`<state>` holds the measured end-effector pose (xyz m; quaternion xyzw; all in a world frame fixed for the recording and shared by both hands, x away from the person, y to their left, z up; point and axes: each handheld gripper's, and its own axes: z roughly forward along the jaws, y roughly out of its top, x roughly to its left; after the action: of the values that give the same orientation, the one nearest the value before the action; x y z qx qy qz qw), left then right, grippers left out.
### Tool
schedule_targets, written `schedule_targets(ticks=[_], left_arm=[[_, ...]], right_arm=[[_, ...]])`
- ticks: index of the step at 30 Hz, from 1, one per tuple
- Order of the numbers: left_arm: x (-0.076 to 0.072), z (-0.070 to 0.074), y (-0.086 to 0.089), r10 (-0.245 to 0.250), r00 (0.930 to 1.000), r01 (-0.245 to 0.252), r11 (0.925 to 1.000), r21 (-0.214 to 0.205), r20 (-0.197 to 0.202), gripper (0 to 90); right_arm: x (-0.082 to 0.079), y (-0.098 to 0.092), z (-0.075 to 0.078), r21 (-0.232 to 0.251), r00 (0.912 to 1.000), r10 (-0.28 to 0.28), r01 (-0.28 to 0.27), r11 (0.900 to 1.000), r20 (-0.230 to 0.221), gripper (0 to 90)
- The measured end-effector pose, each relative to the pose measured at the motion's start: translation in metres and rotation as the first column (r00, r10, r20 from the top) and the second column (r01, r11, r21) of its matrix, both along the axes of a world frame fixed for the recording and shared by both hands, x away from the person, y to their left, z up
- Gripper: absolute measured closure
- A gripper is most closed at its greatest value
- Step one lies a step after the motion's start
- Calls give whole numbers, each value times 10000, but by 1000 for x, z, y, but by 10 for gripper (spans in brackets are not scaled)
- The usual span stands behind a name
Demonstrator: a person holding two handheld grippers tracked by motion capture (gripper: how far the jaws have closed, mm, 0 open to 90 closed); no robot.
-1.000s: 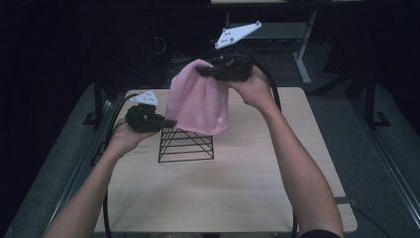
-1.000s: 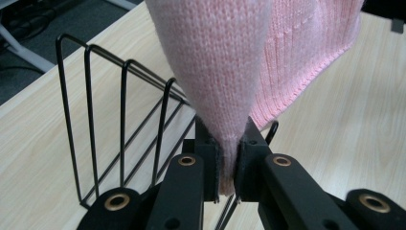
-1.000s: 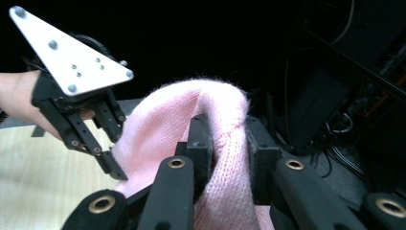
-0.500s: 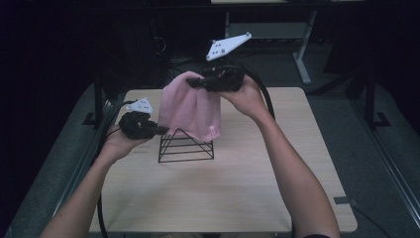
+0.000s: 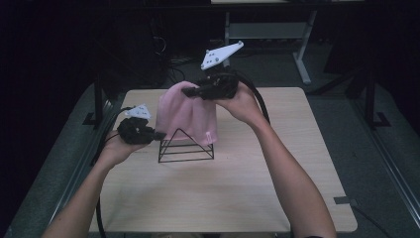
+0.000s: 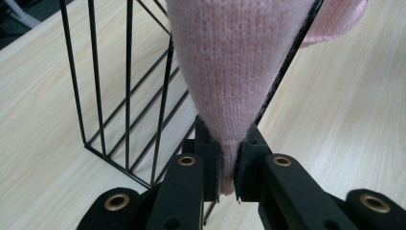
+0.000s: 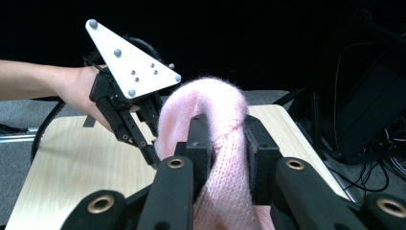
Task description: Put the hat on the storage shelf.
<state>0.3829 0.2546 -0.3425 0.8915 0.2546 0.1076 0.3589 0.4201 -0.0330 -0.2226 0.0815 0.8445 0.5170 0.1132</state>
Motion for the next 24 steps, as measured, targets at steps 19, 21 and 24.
schedule_targets(ticks=[19, 21, 24], left_arm=[[-1, -18, 5, 237, 9987, -232, 9996, 128, -442, 820], [-1, -19, 5, 165, 9990, -153, 9994, 296, -404, 820], [0, -20, 5, 140, 9989, -122, 9991, 403, -445, 820]], right_arm=[[1, 6, -19, -212, 9987, 209, -219, 9995, -468, 751], [1, 7, -21, -209, 9986, 242, -252, 9995, -470, 751], [1, 7, -23, -204, 9982, 249, -261, 9995, -540, 751]])
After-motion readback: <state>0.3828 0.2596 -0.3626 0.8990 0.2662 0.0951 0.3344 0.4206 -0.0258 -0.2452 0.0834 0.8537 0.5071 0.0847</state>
